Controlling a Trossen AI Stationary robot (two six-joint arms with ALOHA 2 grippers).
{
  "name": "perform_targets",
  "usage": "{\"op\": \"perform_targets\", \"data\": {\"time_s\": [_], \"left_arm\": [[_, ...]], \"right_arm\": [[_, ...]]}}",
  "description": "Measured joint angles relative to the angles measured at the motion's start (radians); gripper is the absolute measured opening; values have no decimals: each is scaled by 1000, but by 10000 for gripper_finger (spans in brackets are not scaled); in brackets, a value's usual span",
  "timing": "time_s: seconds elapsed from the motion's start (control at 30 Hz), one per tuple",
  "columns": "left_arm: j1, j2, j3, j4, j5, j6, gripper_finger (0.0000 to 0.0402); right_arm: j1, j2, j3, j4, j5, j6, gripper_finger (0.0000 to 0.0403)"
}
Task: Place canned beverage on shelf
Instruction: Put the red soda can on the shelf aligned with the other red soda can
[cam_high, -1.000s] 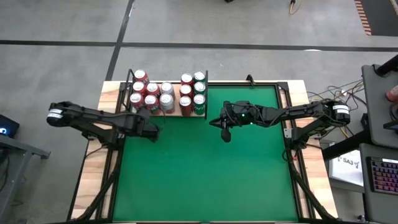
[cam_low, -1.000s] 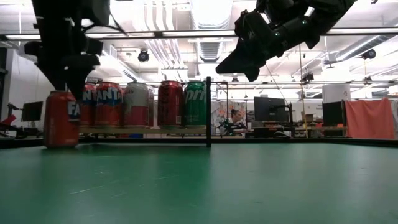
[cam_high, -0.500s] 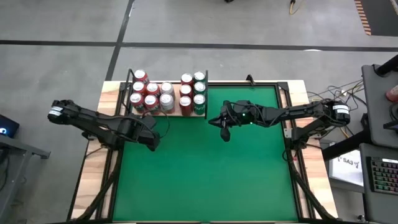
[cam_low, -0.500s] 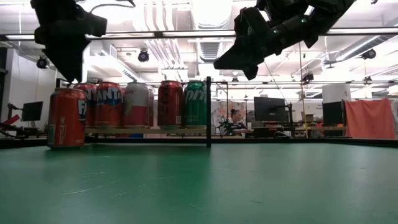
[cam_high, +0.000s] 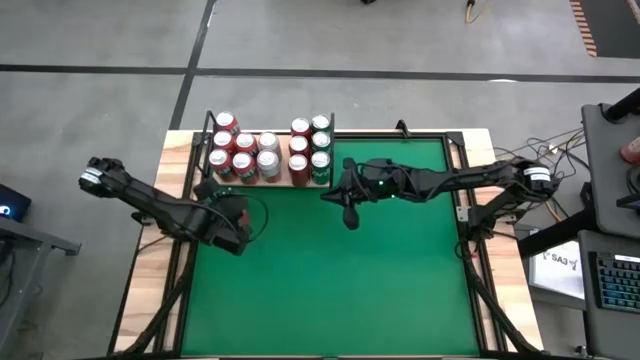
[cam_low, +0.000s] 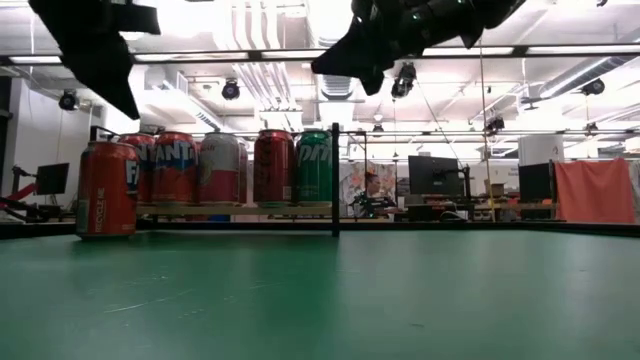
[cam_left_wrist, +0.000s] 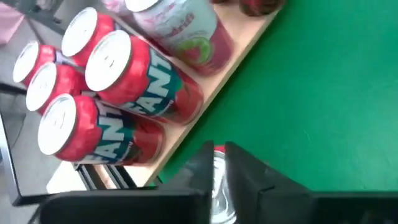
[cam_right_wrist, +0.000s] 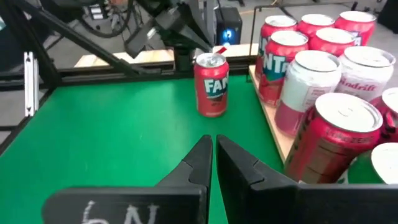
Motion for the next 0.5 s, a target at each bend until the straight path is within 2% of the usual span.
{"op": "perform_targets", "data": {"time_s": [0.03, 0.17, 0.27, 0.5], "left_arm": [[0, 0, -11, 0, -6, -24, 15], [-8, 1, -88, 1, 1, -59, 19], [-14, 2, -147, 35, 5, -72, 6], [-52, 2, -174, 222, -19, 57, 1]], "right_arm": [[1, 5, 9, -10, 0, -4, 13], [6, 10, 16, -28, 0, -8, 13], [8, 10, 14, -31, 0, 1, 13], [8, 10, 14, -33, 0, 3, 13]]}}
